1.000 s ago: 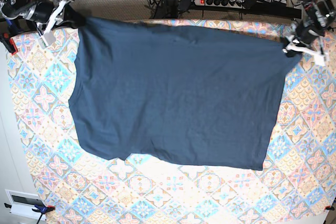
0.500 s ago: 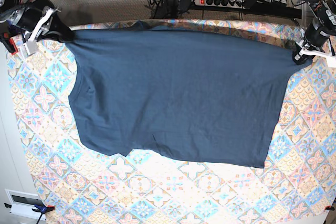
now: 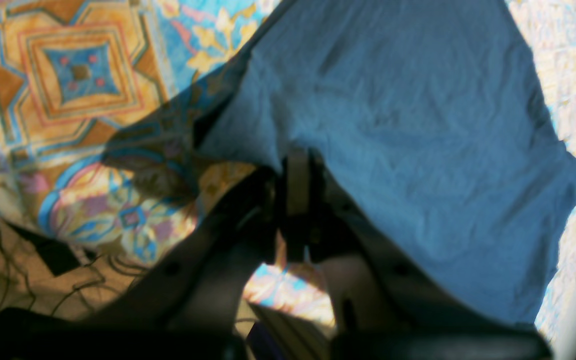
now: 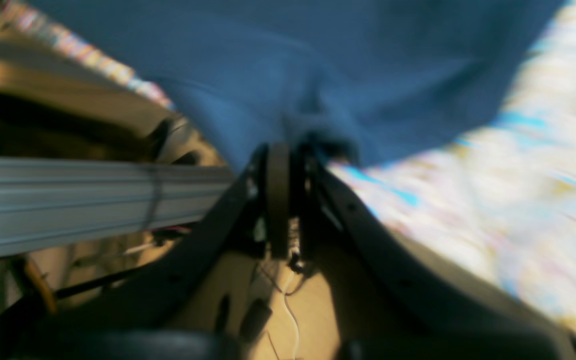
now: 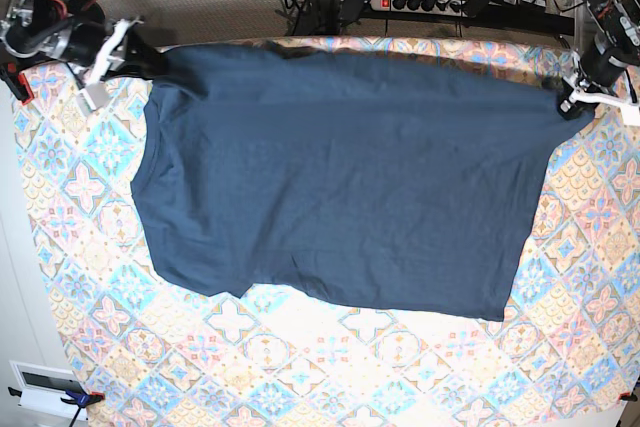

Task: Layout the t-shirt on the table in an organized manner, then fold the t-shirt properly
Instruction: 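Hold the shoulder corners and adjust the right gripper's grip on the fabric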

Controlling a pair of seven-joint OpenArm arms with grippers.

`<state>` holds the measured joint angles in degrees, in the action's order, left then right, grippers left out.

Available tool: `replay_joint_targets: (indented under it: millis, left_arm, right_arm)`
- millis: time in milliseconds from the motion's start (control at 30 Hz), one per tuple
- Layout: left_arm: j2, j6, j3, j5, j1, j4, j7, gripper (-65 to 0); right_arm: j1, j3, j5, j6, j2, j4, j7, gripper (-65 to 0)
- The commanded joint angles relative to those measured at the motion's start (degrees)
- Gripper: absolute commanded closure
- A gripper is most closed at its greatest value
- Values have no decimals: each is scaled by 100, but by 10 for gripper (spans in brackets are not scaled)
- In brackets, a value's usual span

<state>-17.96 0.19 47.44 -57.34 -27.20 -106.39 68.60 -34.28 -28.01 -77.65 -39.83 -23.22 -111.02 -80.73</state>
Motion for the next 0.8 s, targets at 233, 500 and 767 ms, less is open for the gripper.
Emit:
replay_joint_targets:
  millis: [233,500,767]
  left_arm:
    - [-99,-14,96,279,-185,-64,-104,0]
    - [33,-14,166,297,175,-64,-95,0]
    - [244,-5,166,341,834,551,-51,0]
  right_arm:
    - [-260,441,-125,-17,-117,-76,73,-7]
    - [-84,397,-125,-17,-117,-76,73,-7]
    - [101,397,464,-17,-47,179,73,-7]
